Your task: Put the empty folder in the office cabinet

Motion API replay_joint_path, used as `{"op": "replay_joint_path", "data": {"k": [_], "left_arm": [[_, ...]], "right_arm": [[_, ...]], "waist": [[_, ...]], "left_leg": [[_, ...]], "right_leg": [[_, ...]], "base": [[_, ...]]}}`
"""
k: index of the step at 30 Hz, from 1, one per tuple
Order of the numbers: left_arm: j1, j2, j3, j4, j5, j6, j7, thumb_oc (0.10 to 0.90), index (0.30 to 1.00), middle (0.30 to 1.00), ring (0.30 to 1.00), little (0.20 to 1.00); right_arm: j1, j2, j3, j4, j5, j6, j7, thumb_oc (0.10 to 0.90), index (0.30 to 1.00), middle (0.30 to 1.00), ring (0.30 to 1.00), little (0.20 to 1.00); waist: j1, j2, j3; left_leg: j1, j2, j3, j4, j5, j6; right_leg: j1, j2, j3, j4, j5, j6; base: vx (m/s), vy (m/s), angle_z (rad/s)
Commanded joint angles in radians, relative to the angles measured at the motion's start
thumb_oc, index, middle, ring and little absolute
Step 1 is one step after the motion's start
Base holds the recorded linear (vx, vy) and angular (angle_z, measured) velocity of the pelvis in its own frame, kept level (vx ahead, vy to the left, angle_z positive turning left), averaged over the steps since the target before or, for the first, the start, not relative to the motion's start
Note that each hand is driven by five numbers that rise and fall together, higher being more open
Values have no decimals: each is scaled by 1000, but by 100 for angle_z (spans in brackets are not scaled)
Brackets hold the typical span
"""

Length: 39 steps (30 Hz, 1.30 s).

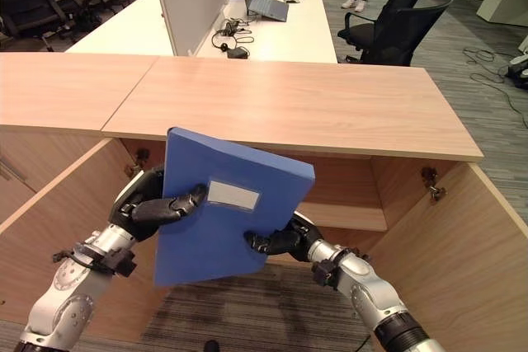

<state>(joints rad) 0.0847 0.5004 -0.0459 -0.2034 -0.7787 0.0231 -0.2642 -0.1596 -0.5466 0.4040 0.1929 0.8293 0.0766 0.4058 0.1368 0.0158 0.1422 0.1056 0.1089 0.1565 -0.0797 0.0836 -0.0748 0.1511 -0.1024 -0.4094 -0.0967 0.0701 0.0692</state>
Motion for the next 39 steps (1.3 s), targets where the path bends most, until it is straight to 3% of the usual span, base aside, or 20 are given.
{"op": "replay_joint_path", "data": {"k": [1, 2, 3, 4, 9, 12, 18, 23, 33, 39], "left_arm": [[-130, -122, -118, -115, -117, -147, -87, 400, 300, 300, 300, 300], [-121, -125, -109, -104, -109, -149, -84, 400, 300, 300, 300, 300], [-111, -126, -100, -93, -98, -153, -79, 438, 356, 356, 356, 356], [-98, -125, -89, -78, -78, -160, -69, 800, 900, 900, 900, 900], [-38, -101, 7, 2, 115, -219, -1, 800, 900, 900, 900, 900], [26, -108, 69, 87, 217, -244, 41, 800, 900, 900, 900, 900], [108, -155, 147, 294, 318, -253, 123, 800, 900, 900, 900, 900], [130, -170, 140, 417, 368, -251, 162, 800, 900, 900, 900, 900], [131, -146, 92, 547, 413, -235, 160, 800, 900, 900, 900, 900], [122, -145, 62, 633, 392, -226, 147, 800, 900, 900, 900, 900]], "right_arm": [[-121, 259, 2, -231, 251, -90, 72, 400, 300, 300, 300, 300], [-116, 266, -8, -235, 256, -95, 67, 400, 300, 300, 300, 300], [-111, 268, -13, -238, 259, -96, 68, 400, 300, 300, 300, 300], [-104, 270, -18, -238, 260, -99, 66, 400, 300, 300, 300, 300], [-25, 255, -90, -216, 232, -107, 42, 400, 300, 300, 300, 300], [44, 227, -147, -149, 146, -111, 8, 400, 300, 300, 300, 300], [156, 271, -270, 45, 61, -125, -99, 400, 300, 300, 300, 300], [166, 324, -327, 149, 114, -149, -155, 400, 300, 300, 300, 300], [143, 337, -372, 297, 134, -169, -205, 400, 300, 300, 300, 300], [115, 364, -427, 353, 190, -208, -241, 400, 300, 300, 300, 300]], "waist": [[-20, -22, -43], [-20, -22, -43], [-19, -22, -43], [-19, -22, -44], [-15, -25, -43], [-11, -27, -36], [-10, -29, -29], [3, -26, -5], [32, -7, 41], [39, 14, 52]], "left_leg": [[69, -46, -38, 51, -161, 6], [70, -46, -37, 51, -162, 6], [70, -46, -37, 51, -162, 5], [70, -47, -36, 51, -163, 5], [72, -47, -37, 49, -164, 3], [74, -47, -39, 47, -168, 0], [52, -51, -45, 45, -162, 1], [25, -52, -59, 42, -153, -1], [-52, -69, -120, 23, -122, 1], [-77, -70, -163, 1, -124, -1]], "right_leg": [[48, 24, 45, 9, -157, 20], [47, 23, 46, 9, -157, 20], [47, 23, 46, 9, -157, 21], [47, 24, 46, 9, -157, 21], [48, 22, 39, 9, -156, 23], [51, 24, 37, 9, -158, 24], [35, 21, 16, 9, -157, 27], [18, 20, -6, 9, -158, 29], [-32, 9, -87, 19, -156, 31], [-86, 1, -117, 85, -201, 31]], "base": [[0, 0, 0], [0, 0, 0], [0, 0, 0], [0, 0, 0], [35, 7, 0], [35, 3, 1], [20, 5, 4], [0, 2, 10], [-14, 4, 23], [31, 0, 23]]}}
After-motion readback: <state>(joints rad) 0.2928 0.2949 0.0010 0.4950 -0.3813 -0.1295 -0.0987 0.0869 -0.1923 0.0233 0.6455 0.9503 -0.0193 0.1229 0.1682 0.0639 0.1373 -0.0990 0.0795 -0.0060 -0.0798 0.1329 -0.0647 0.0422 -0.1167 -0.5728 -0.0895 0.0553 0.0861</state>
